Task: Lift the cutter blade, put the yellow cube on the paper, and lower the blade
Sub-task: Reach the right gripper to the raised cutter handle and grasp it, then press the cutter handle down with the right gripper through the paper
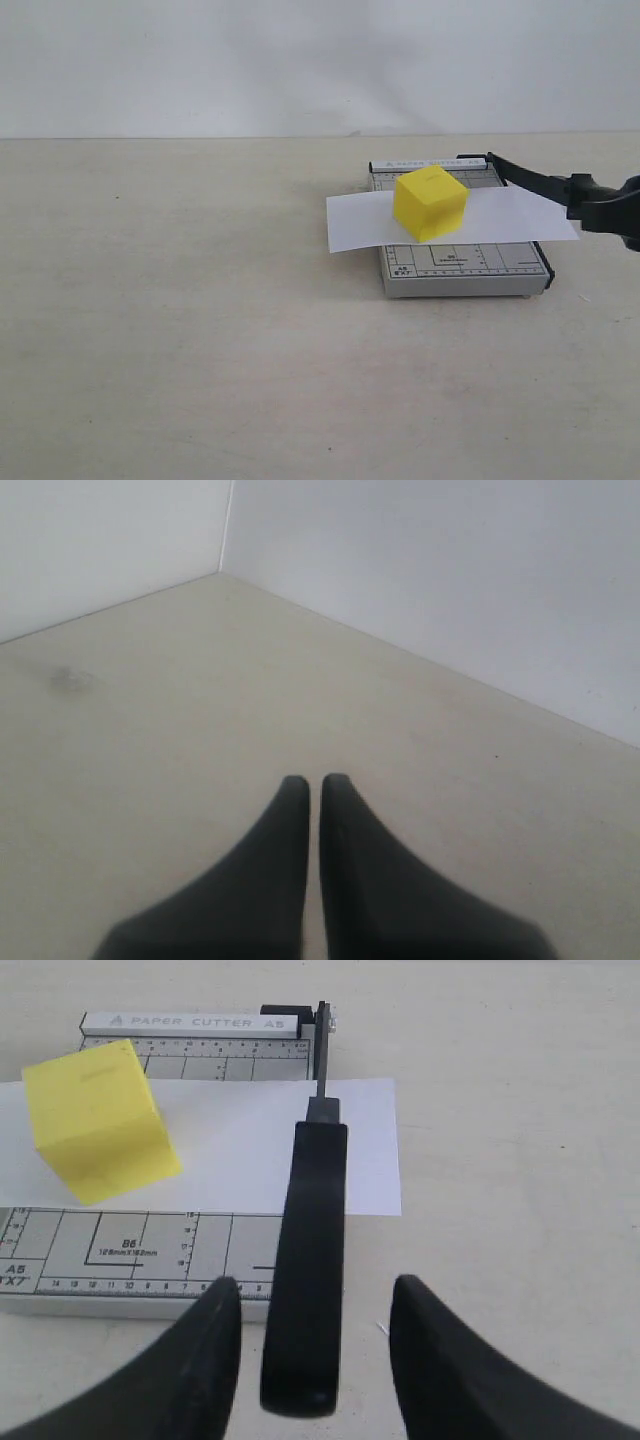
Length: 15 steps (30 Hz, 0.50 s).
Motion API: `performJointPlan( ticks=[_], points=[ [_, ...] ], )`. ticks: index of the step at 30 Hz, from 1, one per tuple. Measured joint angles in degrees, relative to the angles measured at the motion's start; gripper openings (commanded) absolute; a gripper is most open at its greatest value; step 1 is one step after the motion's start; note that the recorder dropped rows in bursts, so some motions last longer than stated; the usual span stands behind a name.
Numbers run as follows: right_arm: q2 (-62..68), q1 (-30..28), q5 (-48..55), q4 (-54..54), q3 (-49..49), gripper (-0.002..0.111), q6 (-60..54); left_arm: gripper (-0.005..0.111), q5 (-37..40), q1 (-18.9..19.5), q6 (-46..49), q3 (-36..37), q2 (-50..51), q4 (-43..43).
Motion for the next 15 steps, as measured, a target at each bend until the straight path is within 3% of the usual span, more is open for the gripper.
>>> performJointPlan(
  ticks=[3, 8, 15],
  points=[
    [0.09, 0.00, -1.09, 0.00, 0.10, 0.040, 0.00, 0.004, 0.00, 0.00, 0.00, 0.00, 0.00, 0.00],
    [0.09, 0.00, -2.01, 0.00, 0.10, 0.000, 0.00, 0.004, 0.00, 0.00, 0.00, 0.00, 0.00, 0.00],
    [0.09, 0.00, -1.90, 0.14, 0.10, 0.000, 0.00, 0.004, 0.00, 0.00, 0.00, 0.00, 0.00, 0.00]
  ],
)
